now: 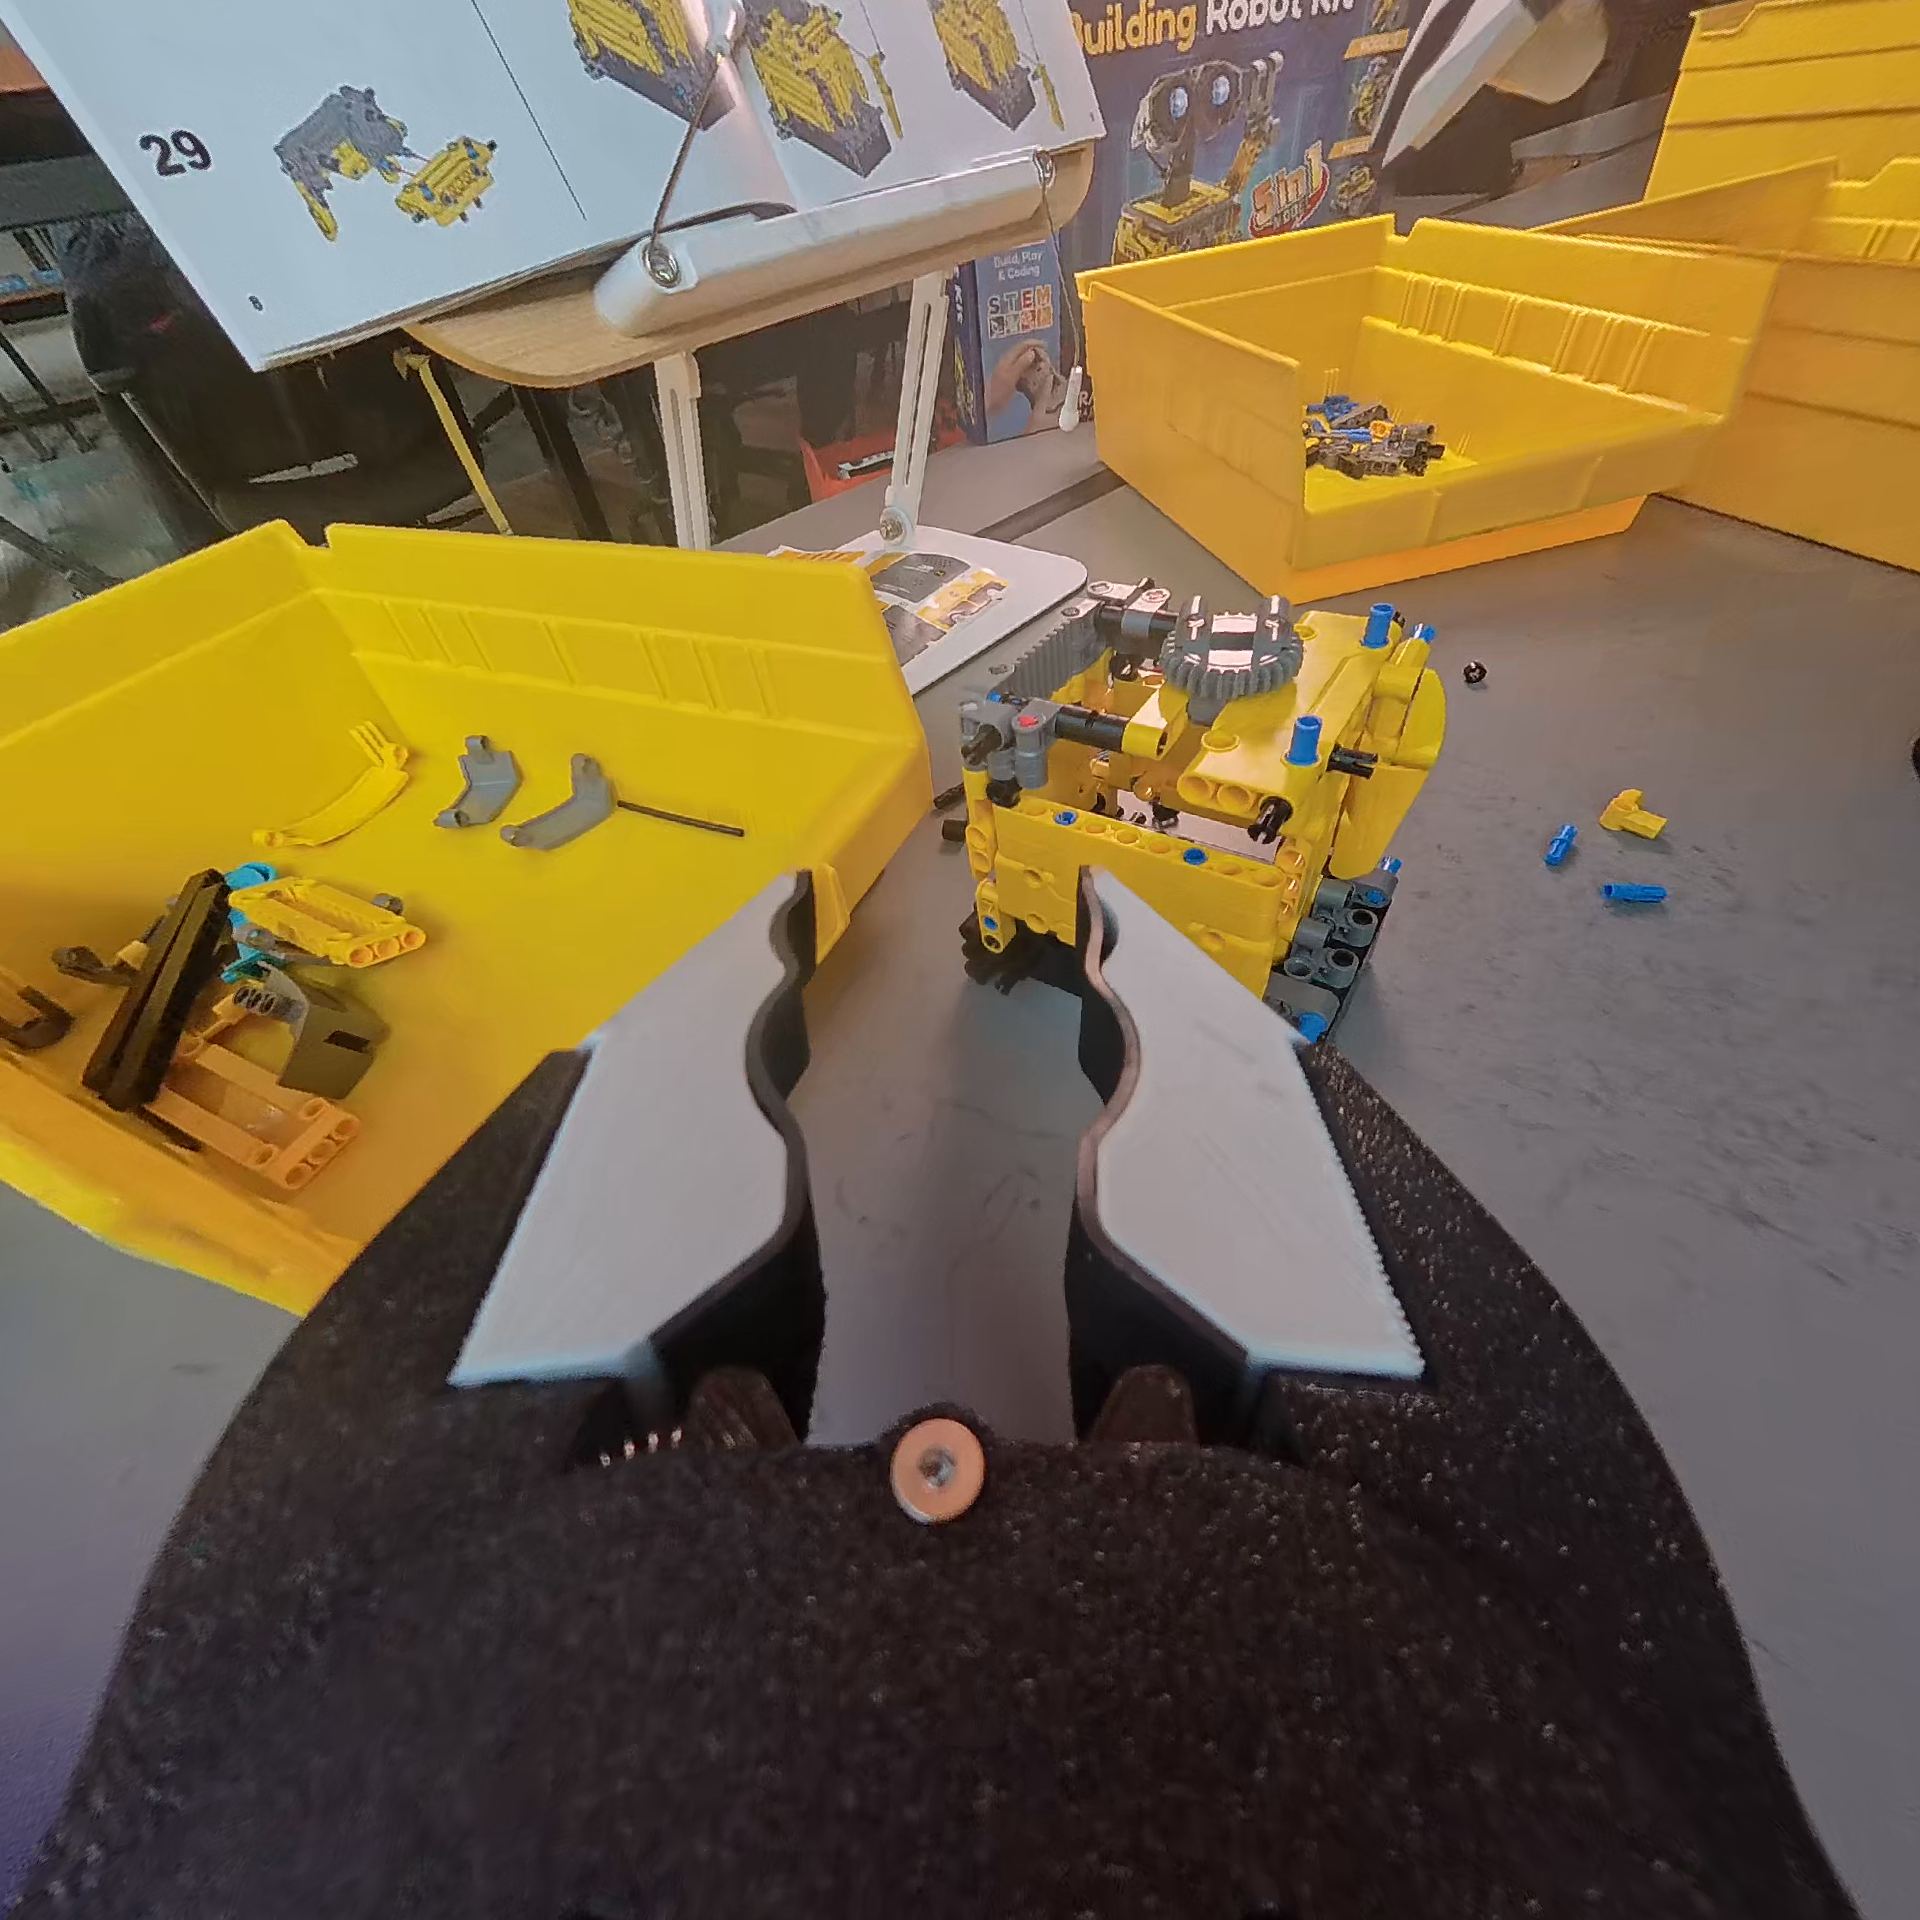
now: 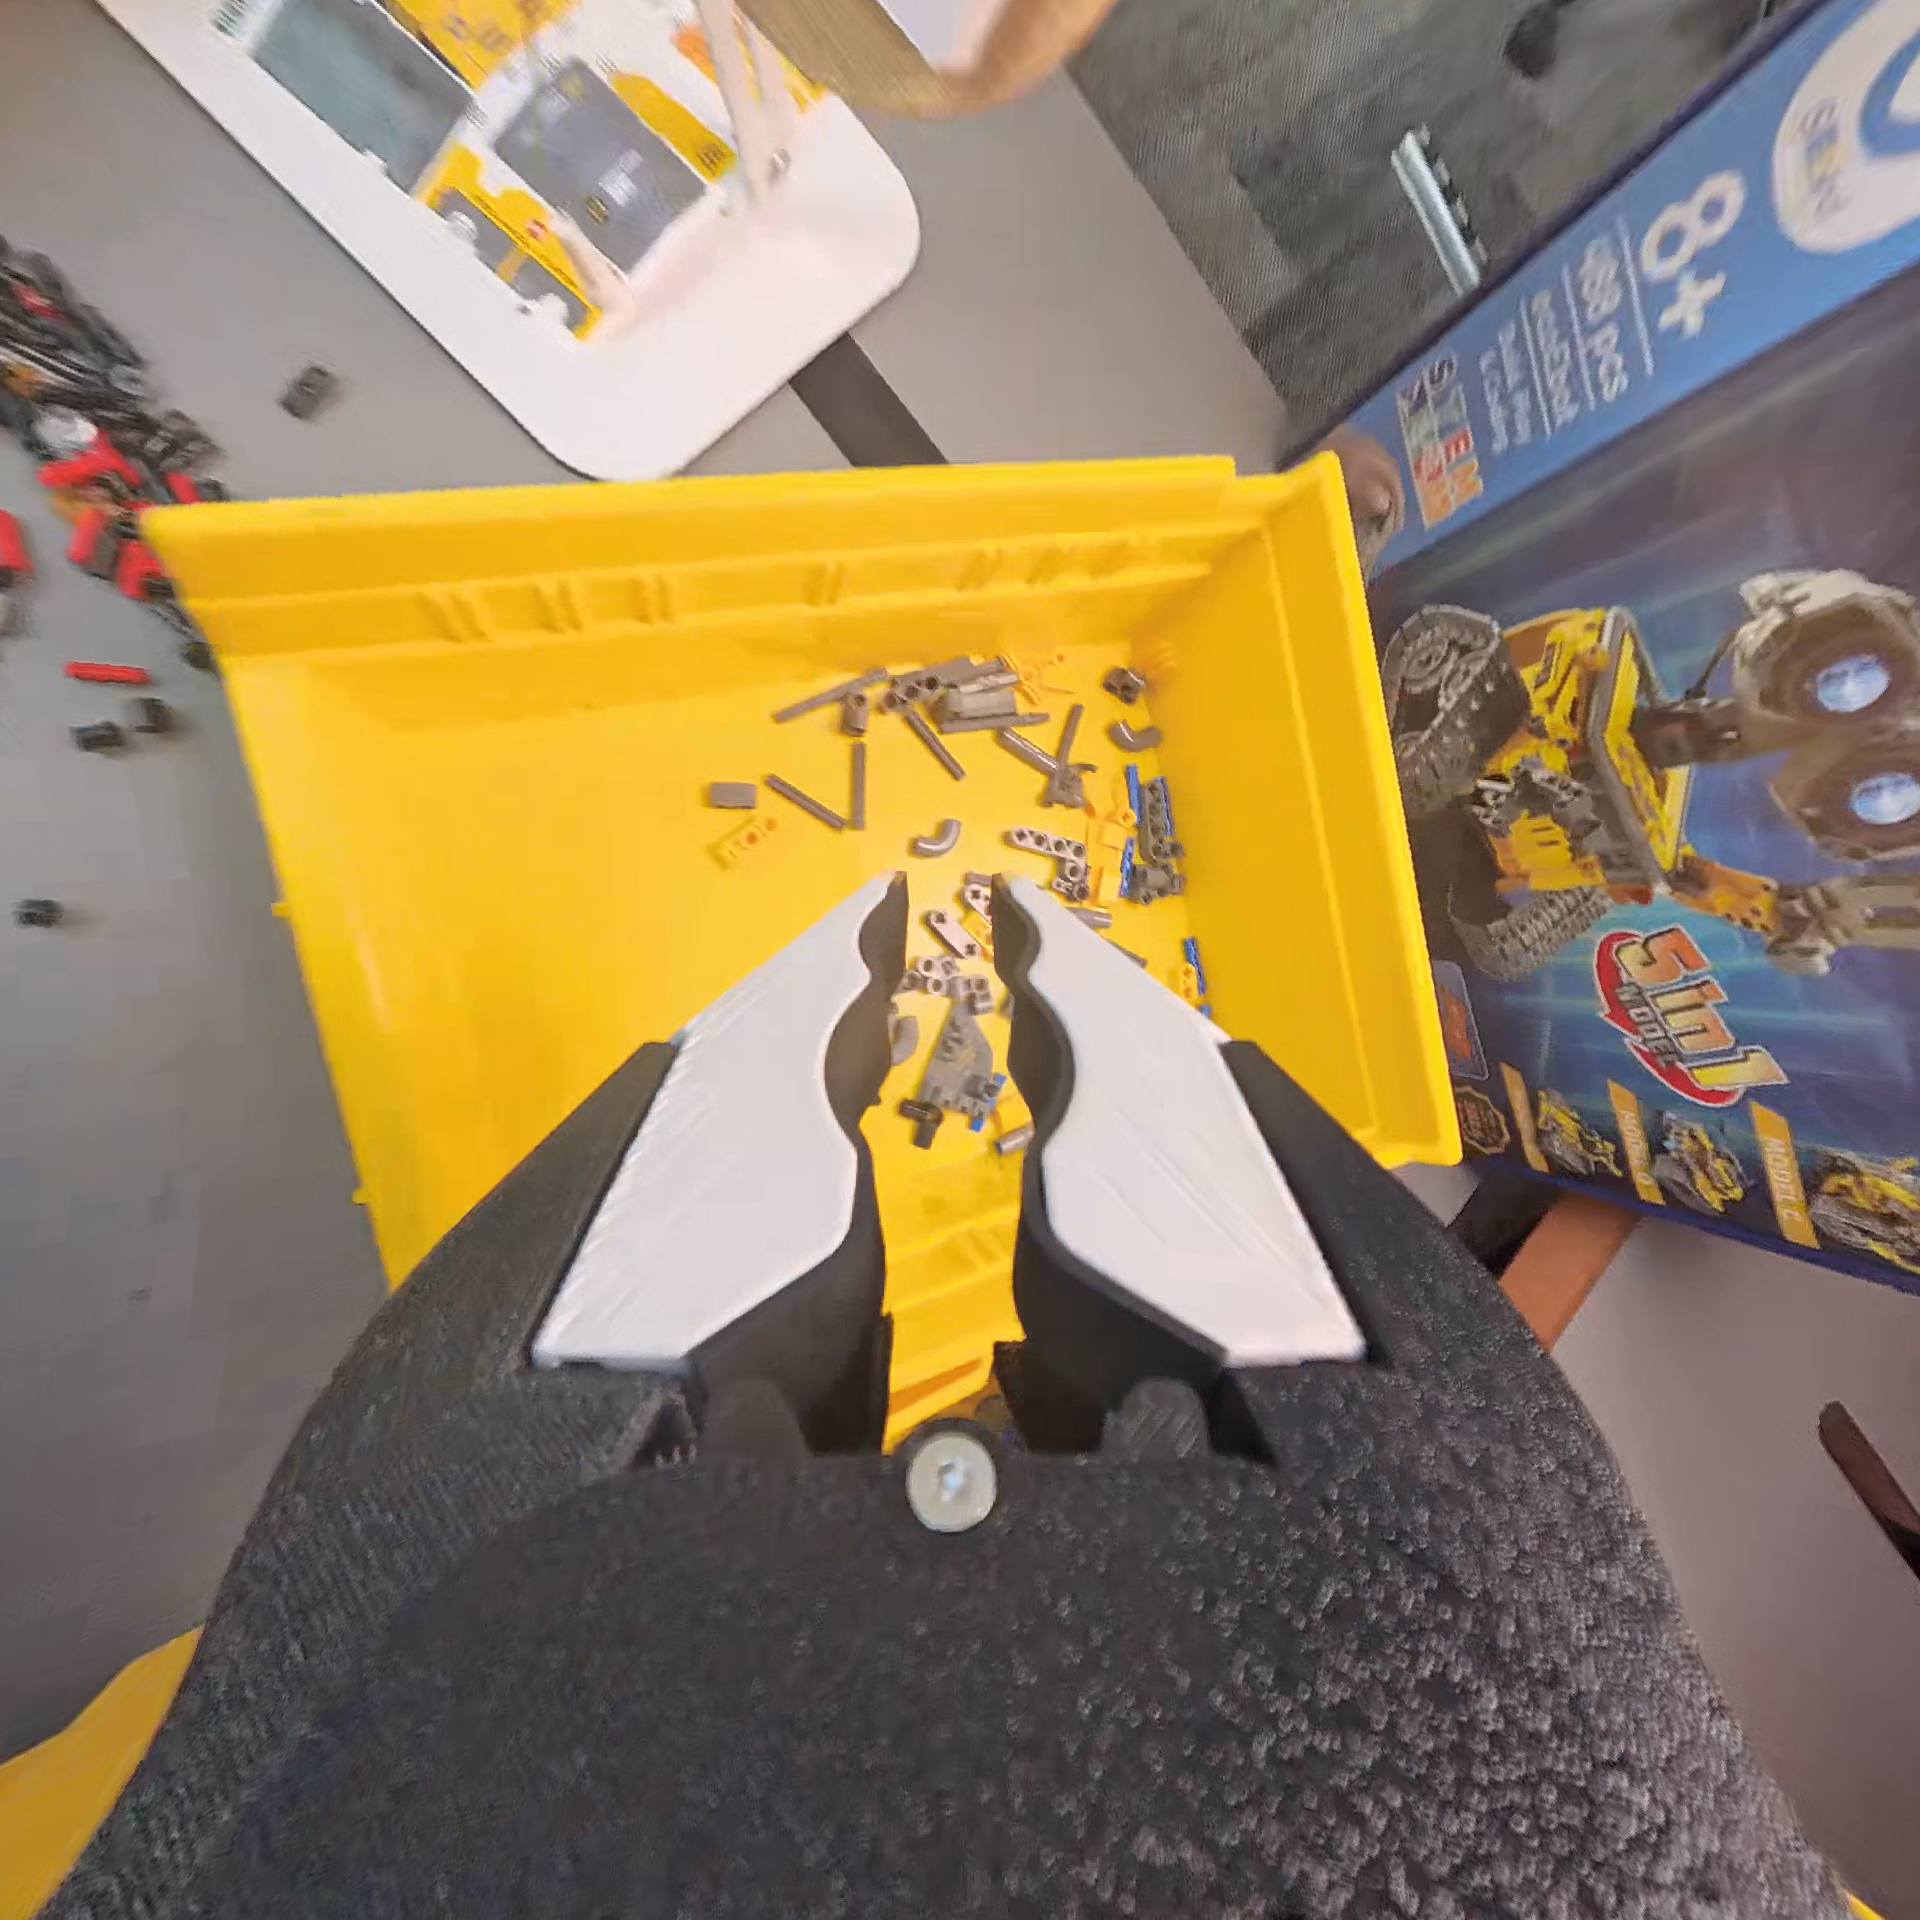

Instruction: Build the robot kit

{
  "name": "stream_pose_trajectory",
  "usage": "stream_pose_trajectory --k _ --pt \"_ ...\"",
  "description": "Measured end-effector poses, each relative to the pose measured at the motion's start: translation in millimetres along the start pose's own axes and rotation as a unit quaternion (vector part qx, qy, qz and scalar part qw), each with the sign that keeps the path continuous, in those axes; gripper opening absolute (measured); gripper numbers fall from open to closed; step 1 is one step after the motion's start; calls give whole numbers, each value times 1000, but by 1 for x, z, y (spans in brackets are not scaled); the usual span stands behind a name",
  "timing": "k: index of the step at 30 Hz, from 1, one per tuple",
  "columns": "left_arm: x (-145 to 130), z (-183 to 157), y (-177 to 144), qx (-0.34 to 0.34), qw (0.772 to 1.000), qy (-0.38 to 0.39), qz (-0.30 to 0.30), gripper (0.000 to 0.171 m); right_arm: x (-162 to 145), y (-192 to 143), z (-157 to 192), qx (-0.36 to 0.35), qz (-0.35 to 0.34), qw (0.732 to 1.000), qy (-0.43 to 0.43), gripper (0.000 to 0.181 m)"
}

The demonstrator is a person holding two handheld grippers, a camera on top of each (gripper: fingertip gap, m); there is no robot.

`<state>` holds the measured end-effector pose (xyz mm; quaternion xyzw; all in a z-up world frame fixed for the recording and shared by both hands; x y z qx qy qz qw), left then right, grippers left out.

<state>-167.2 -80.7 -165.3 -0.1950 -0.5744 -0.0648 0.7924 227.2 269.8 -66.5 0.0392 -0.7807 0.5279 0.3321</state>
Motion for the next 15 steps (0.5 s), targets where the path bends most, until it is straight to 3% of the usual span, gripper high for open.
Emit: stream_pose_trajectory --k 4,9,15 --pt "-3 2 1 6 1000 -3 7 49 -13 48 -31 1 79 997 -5 13" --pt "-7 4 3 12 1000 -8 16 49 -23 100 -39 24 169 984 -43 13" --pt "-9 6 5 15 1000 -12 22 49 -17 132 -40 47 196 978 -50 11"
Point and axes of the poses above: each gripper's, where its closed fingertips meet, y out along the fingers, x out of its top, z = x × y across the jaws, the point moved 8 cm from there along -y, back along the fingers, and after that the axes turned 9 degrees about y, right-handed, at the moved point
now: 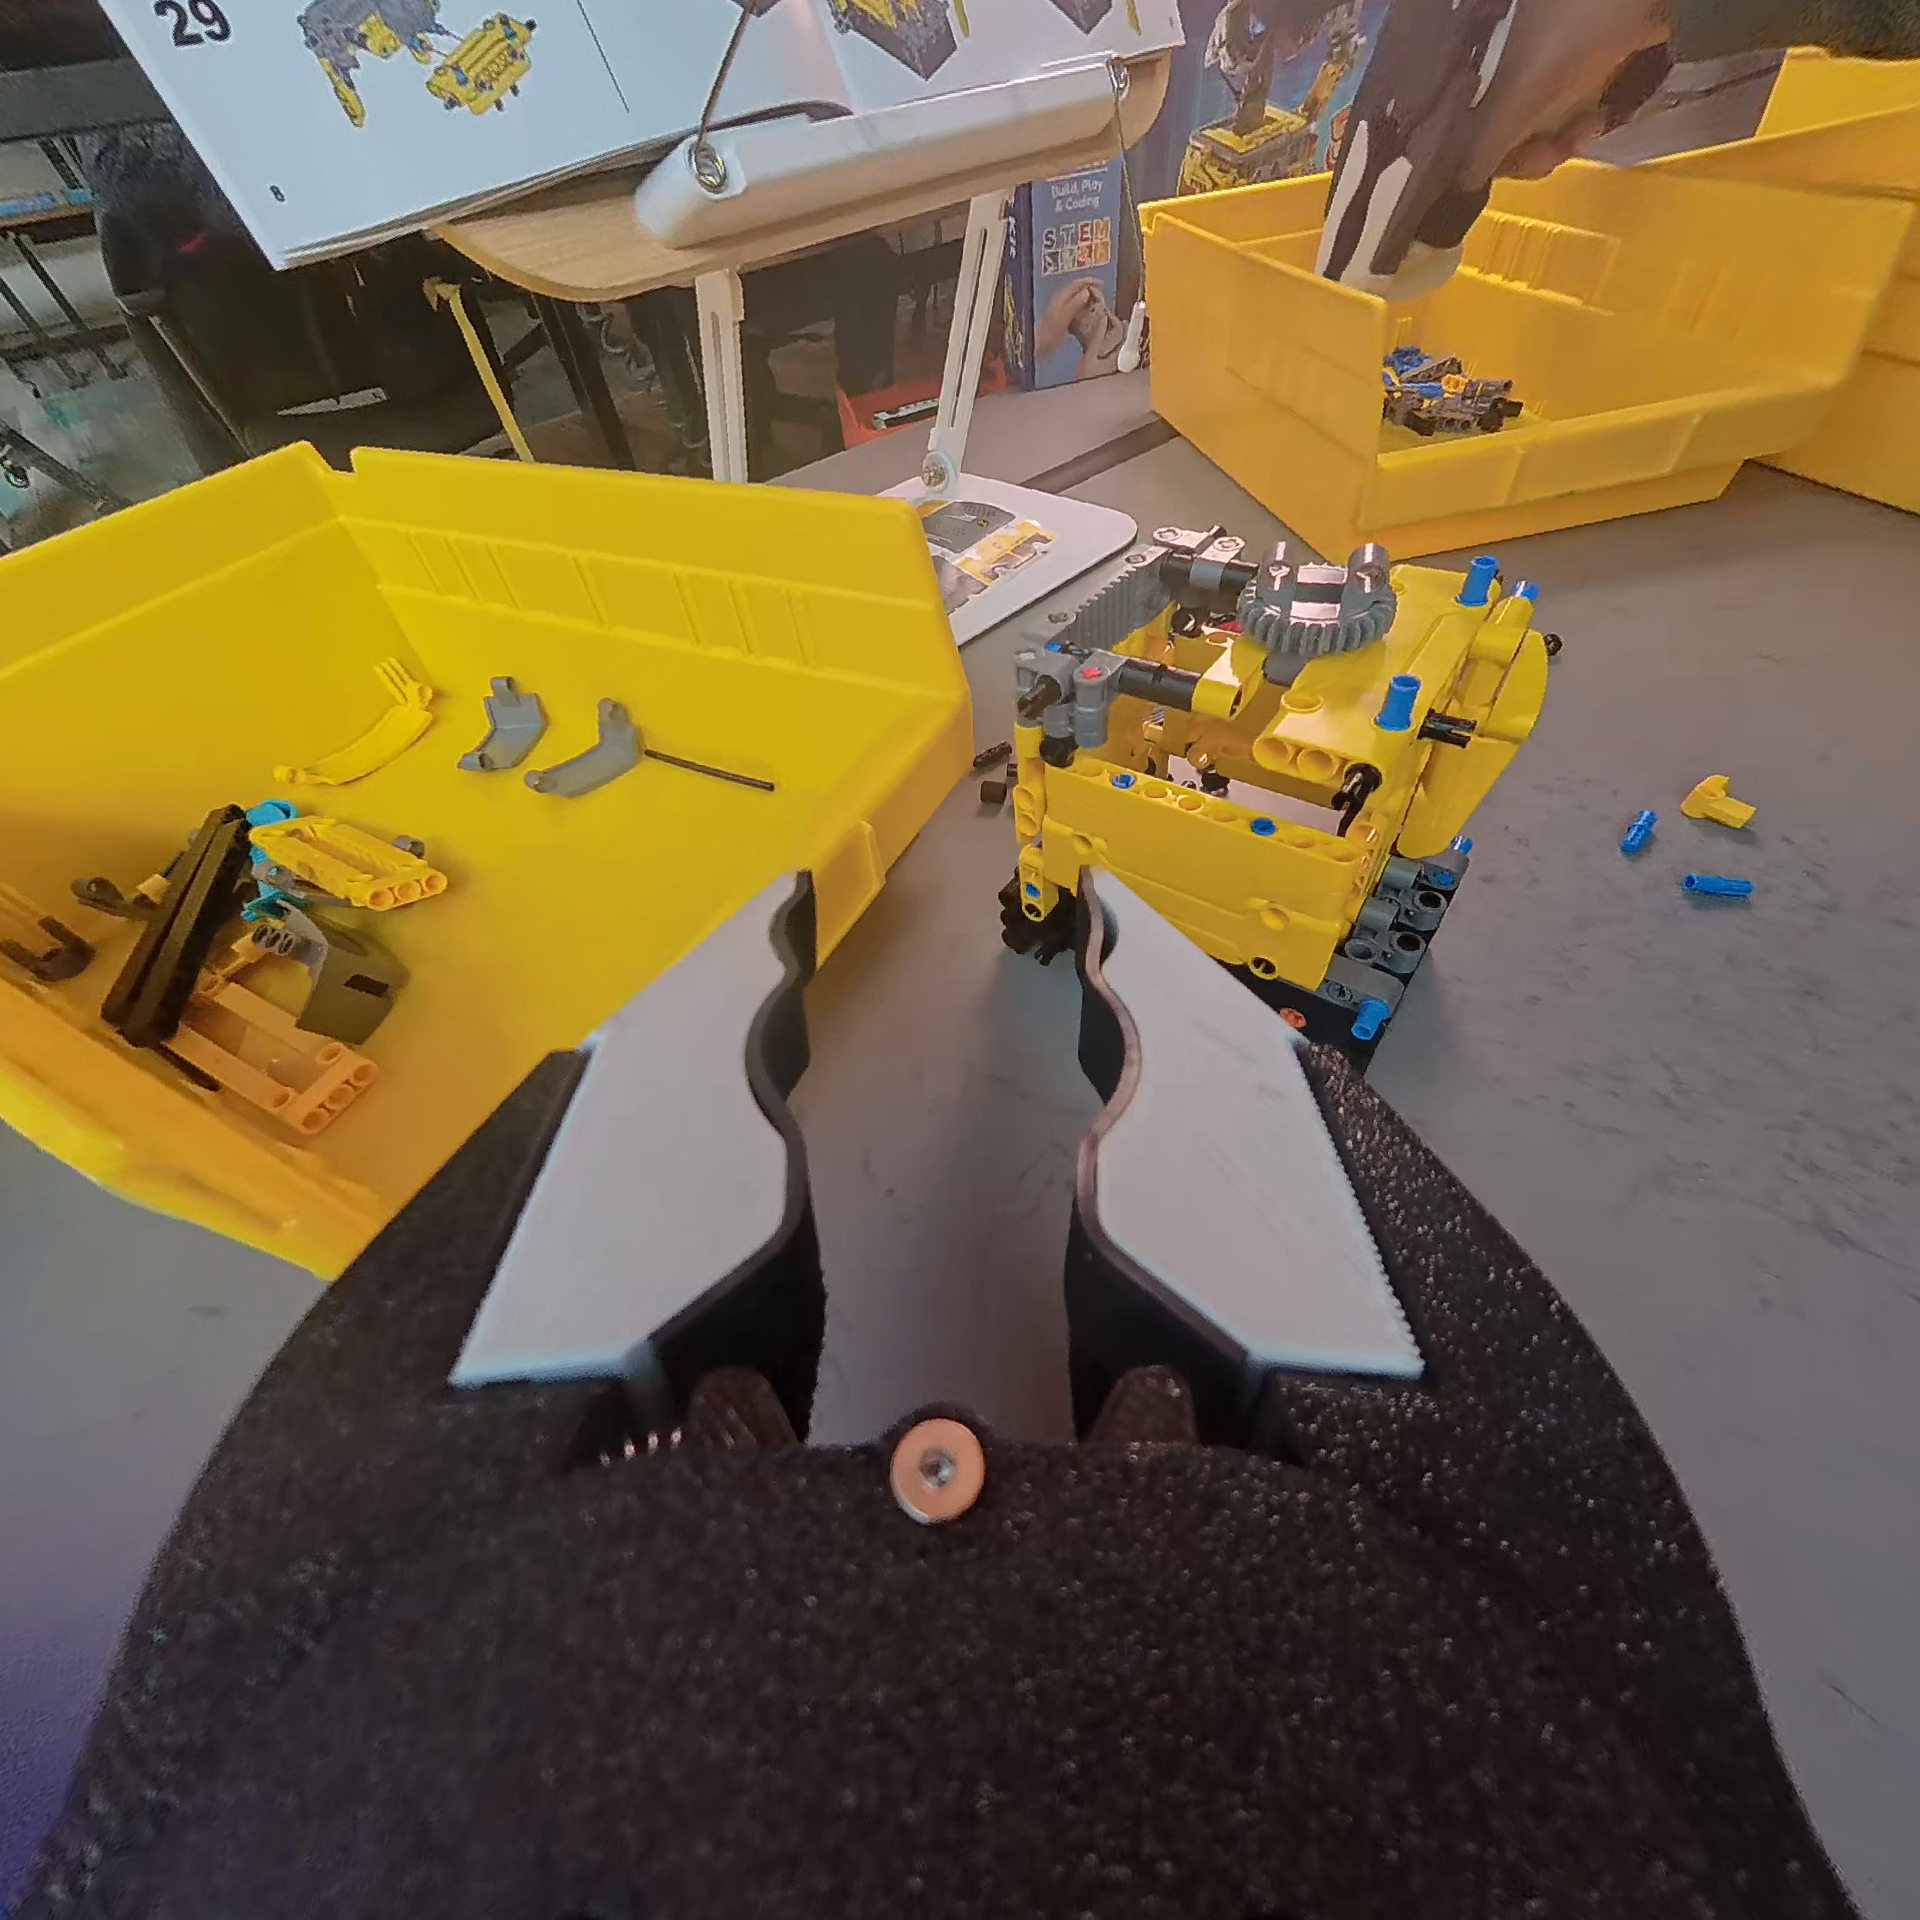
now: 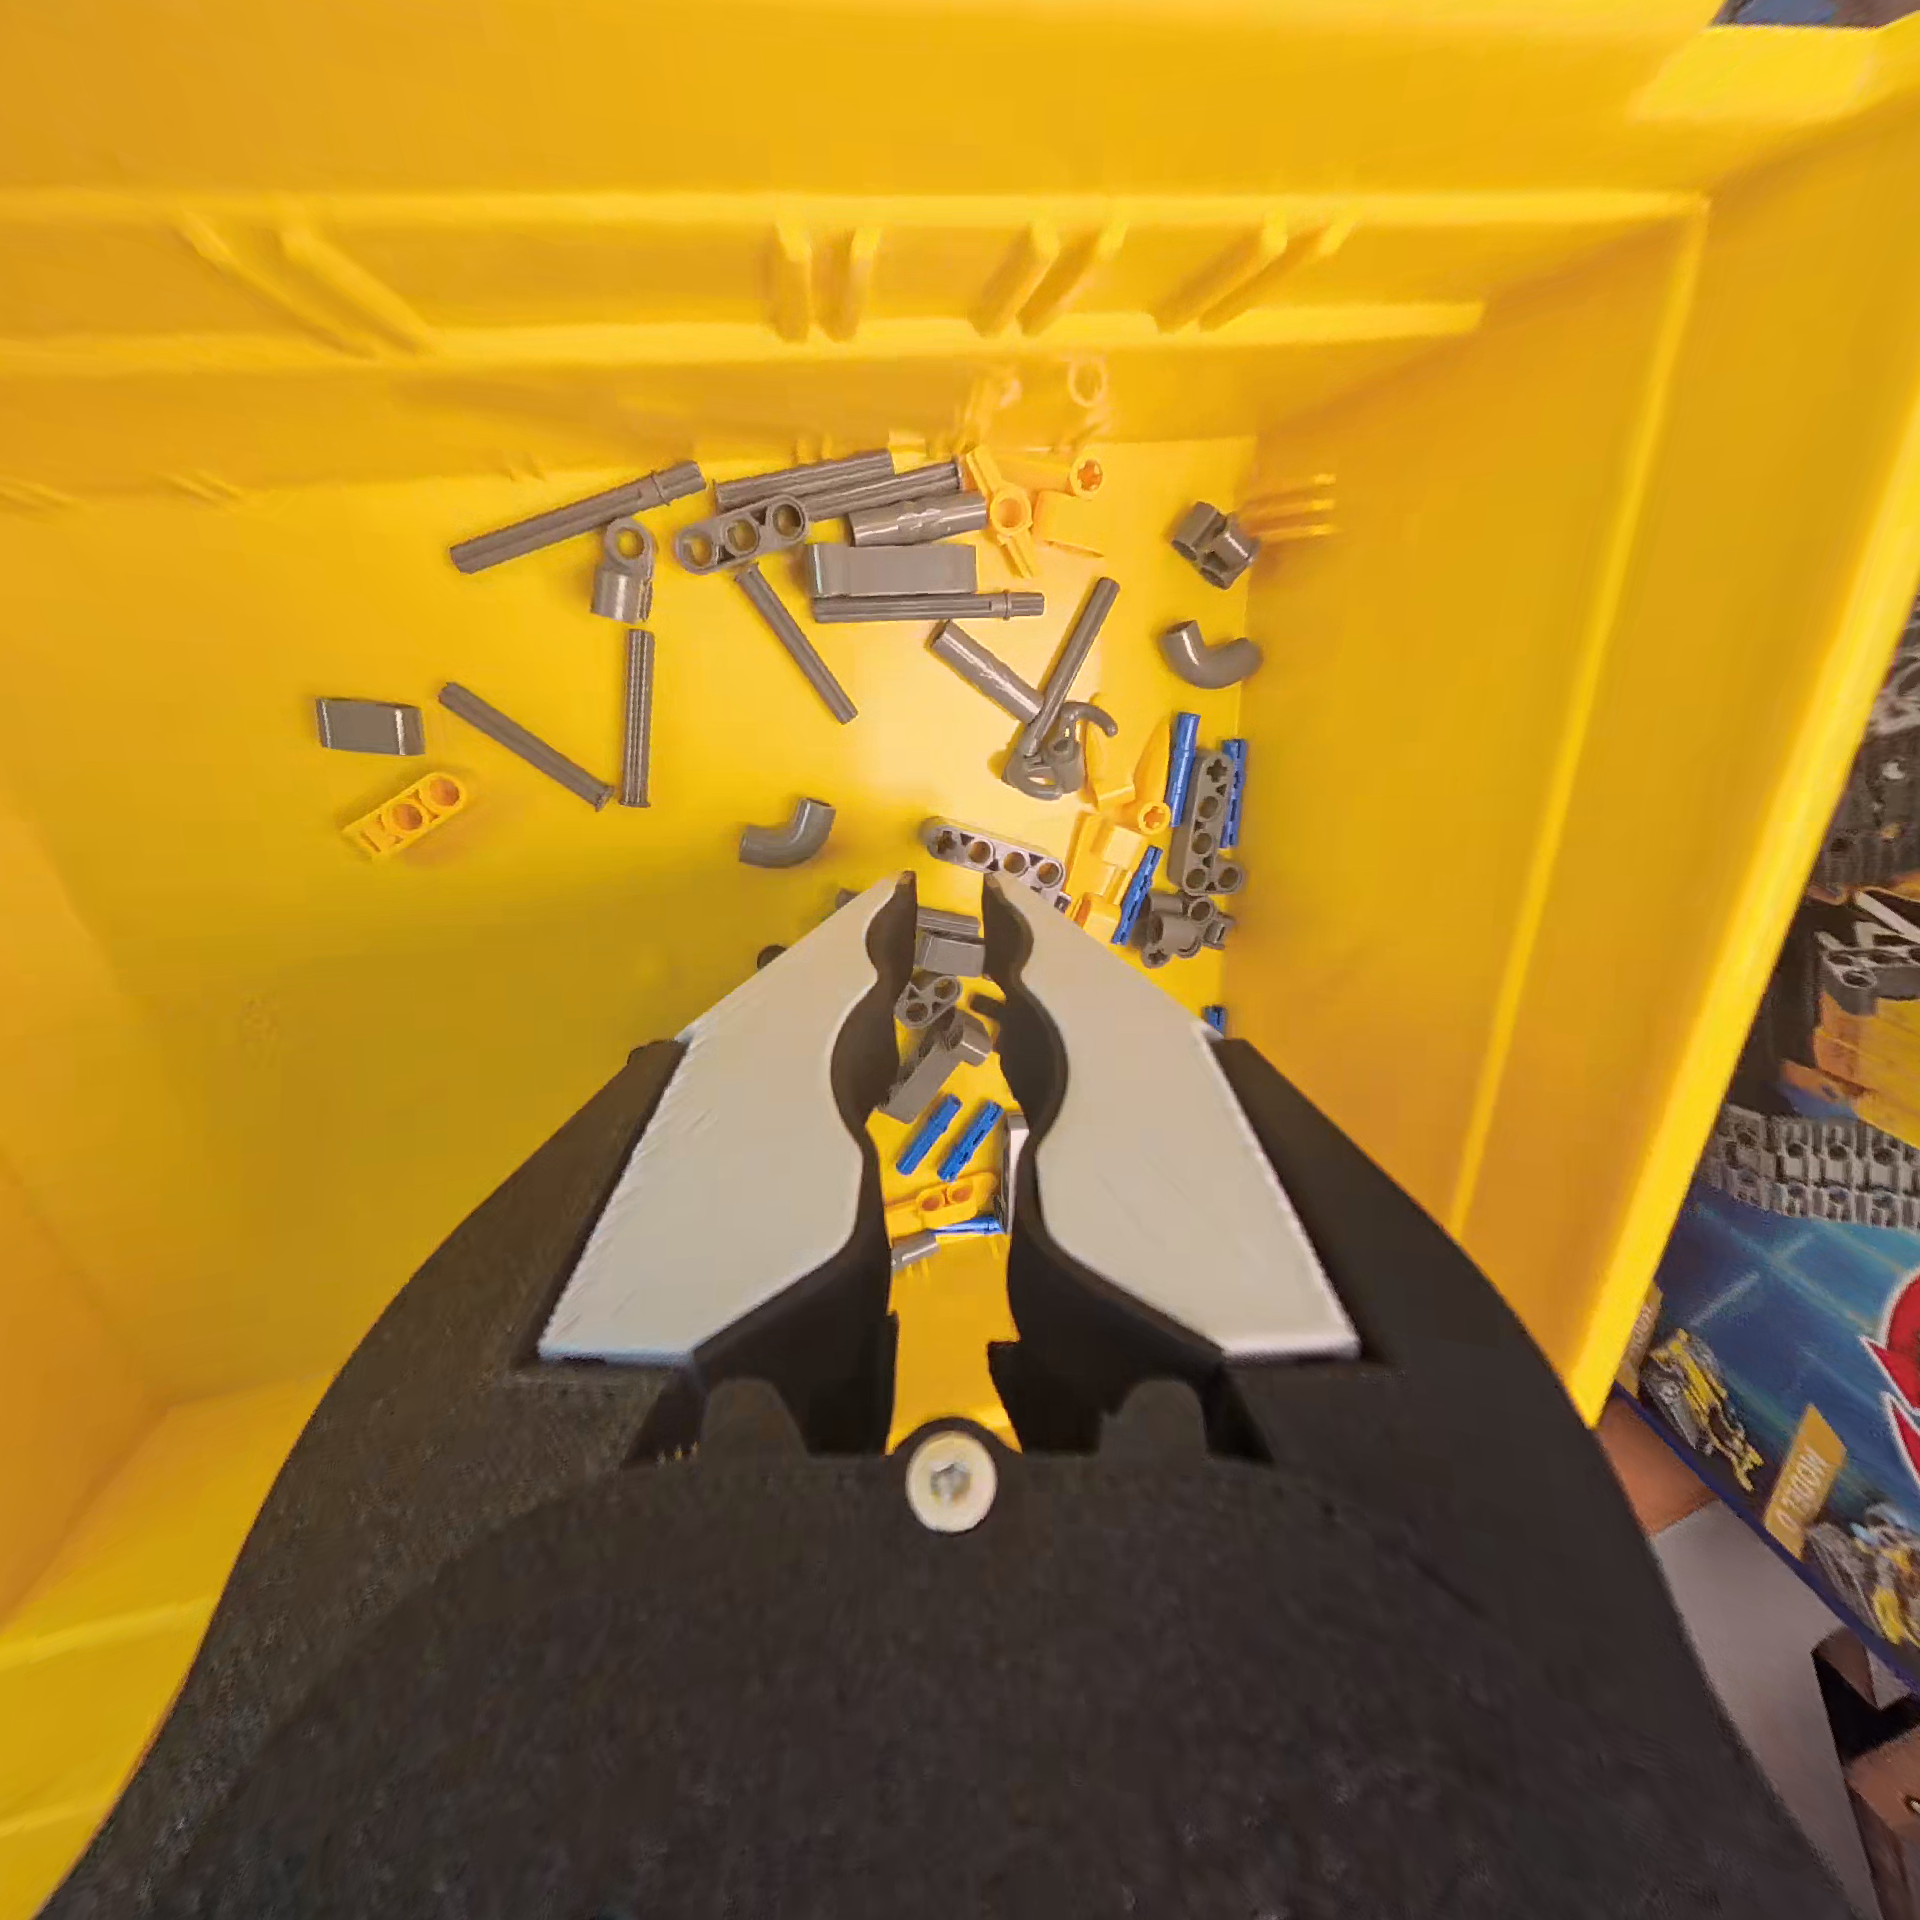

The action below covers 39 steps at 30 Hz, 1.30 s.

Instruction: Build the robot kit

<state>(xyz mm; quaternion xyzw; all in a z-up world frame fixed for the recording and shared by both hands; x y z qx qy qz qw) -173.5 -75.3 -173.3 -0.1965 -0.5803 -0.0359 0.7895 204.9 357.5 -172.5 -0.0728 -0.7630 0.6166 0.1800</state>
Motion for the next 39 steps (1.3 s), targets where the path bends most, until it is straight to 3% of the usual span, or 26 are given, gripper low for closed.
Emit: stream_pose_trajectory --k 4,20,25,34,39 --pt "0 1 0 1 1000 -4 0 49 -8 8 -1 24 54 998 -22 10" --pt "-1 2 2 -2 1000 -7 3 49 -30 3 10 17 97 993 -61 2" --pt "-2 2 2 -3 1000 -7 5 49 -20 0 22 55 55 995 -63 13" --pt "-2 3 3 -3 1000 -11 7 49 15 -11 0 -2 -92 996 -17 16" --pt "-2 4 3 -3 1000 -13 8 49 33 5 -12 -28 -126 992 16 14"
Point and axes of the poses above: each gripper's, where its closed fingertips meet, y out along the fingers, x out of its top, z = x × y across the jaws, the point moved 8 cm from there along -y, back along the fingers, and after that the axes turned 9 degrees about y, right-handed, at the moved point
